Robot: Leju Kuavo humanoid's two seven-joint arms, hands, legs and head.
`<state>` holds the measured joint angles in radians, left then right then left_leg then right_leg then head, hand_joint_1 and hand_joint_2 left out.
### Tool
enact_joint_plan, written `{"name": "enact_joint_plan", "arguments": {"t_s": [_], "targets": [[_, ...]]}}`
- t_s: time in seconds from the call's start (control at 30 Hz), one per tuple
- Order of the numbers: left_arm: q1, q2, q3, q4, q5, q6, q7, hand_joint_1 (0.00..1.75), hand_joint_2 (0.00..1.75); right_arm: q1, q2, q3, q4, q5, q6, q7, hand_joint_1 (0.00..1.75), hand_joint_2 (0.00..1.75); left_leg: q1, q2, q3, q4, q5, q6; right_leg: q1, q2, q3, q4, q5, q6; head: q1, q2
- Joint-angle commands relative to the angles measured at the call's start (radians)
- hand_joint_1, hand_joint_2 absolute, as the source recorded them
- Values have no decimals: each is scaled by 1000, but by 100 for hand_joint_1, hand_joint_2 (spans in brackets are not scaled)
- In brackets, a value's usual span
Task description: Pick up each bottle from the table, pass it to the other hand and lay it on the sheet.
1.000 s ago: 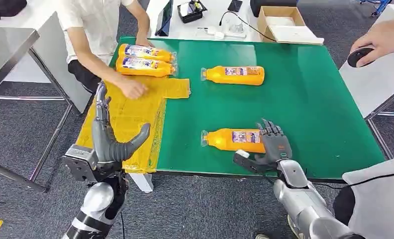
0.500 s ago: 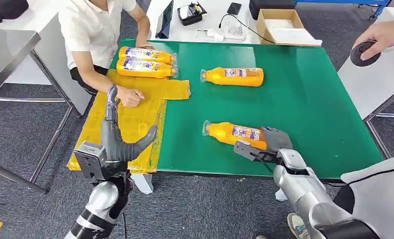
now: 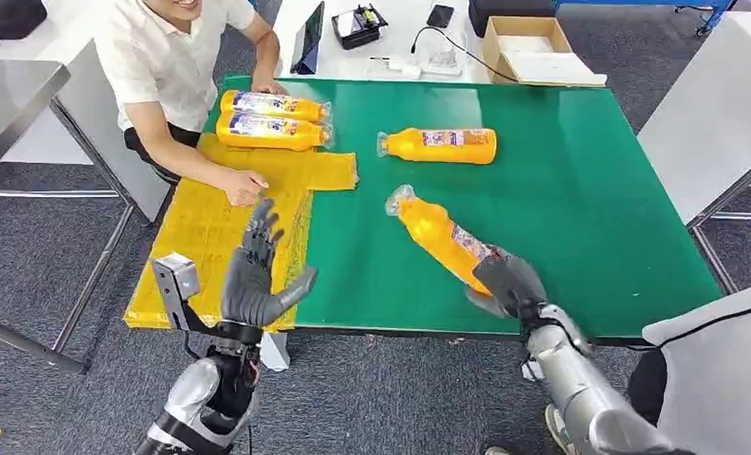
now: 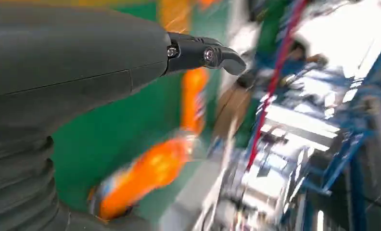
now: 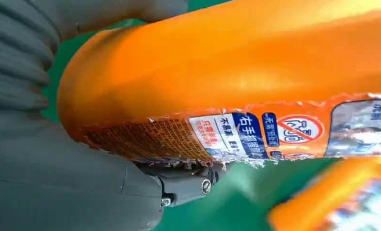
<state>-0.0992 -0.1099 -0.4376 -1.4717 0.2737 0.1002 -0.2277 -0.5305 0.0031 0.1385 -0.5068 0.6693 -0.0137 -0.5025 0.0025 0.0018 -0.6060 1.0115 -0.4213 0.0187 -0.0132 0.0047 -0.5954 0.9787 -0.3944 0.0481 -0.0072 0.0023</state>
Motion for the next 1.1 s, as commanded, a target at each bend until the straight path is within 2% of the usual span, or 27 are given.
{"name": "enact_joint_plan", "arguments": {"t_s": [0.03,0.17,0.27,0.3,0.4,0.5,0.6,0.7,0.73,0.77,0.93,0.97,1.07,1.1], "targets": [[40,47,-79,104,24,-47,4,0,175,280,115,161,-601,-261,-65,30,175,175,1,0,0,-1,-1,-2,1,0,-1,1,-2,-3,0,0],[36,47,-78,98,24,-49,6,0,175,270,92,181,-579,-293,-80,25,175,175,2,-4,-8,-1,1,-1,2,-2,-8,1,-2,-2,-1,0],[33,48,-80,99,23,-56,11,0,175,266,89,191,-573,-320,-84,-5,173,175,2,-4,-8,-1,0,-1,1,-2,-7,1,-3,-2,0,0],[32,48,-85,101,25,-64,16,0,175,274,100,197,-586,-332,-79,-17,175,175,2,-3,-4,0,-2,-1,2,-2,-3,2,-5,-3,0,0],[19,40,-93,125,22,-68,17,0,175,293,131,274,-601,-331,-68,-6,175,175,0,-4,-10,-1,1,-1,0,-2,-9,1,-2,-2,0,0],[-13,30,-117,136,-12,-70,-11,0,175,263,152,369,-519,-325,-54,-4,173,175,1,-3,-10,-1,0,-2,0,-1,-9,1,-2,-3,0,0],[-24,25,-129,133,-18,-72,-12,0,175,245,170,411,-476,-338,-42,-22,173,175,1,-3,-9,-1,0,-2,1,-1,-8,1,-3,-3,0,0],[-24,23,-128,133,-22,-66,-15,0,175,242,169,417,-471,-340,-40,-23,173,175,1,-4,-11,-1,1,-1,1,-2,-10,1,-2,-2,0,0],[-24,25,-127,133,-21,-67,-14,0,175,240,167,418,-473,-341,-40,-24,173,175,2,-3,-5,-1,-1,-2,1,-2,-5,1,-4,-4,0,0],[-24,25,-127,133,-21,-67,-14,0,175,240,167,418,-473,-341,-40,-24,173,175,1,-4,-10,-1,1,-1,1,-3,-9,1,-2,-2,0,0],[-23,26,-127,133,-21,-67,-14,0,175,240,164,417,-475,-343,-39,-24,173,175,1,-5,-12,-1,1,-1,0,-3,-11,1,-2,-2,0,0],[-23,26,-127,133,-21,-67,-14,0,175,240,164,417,-475,-343,-39,-24,173,175,1,-5,-7,-1,-1,-1,1,-3,-5,0,-4,-3,0,0],[-23,26,-127,133,-21,-67,-14,0,175,240,164,417,-475,-343,-39,-24,173,175,1,-4,-12,-1,1,-1,0,-3,-11,1,-2,-2,0,0],[-23,26,-127,133,-21,-67,-14,0,175,240,164,417,-475,-343,-39,-24,173,175,1,-4,-9,-1,0,-1,0,-3,-8,1,-3,-3,0,0]]}}
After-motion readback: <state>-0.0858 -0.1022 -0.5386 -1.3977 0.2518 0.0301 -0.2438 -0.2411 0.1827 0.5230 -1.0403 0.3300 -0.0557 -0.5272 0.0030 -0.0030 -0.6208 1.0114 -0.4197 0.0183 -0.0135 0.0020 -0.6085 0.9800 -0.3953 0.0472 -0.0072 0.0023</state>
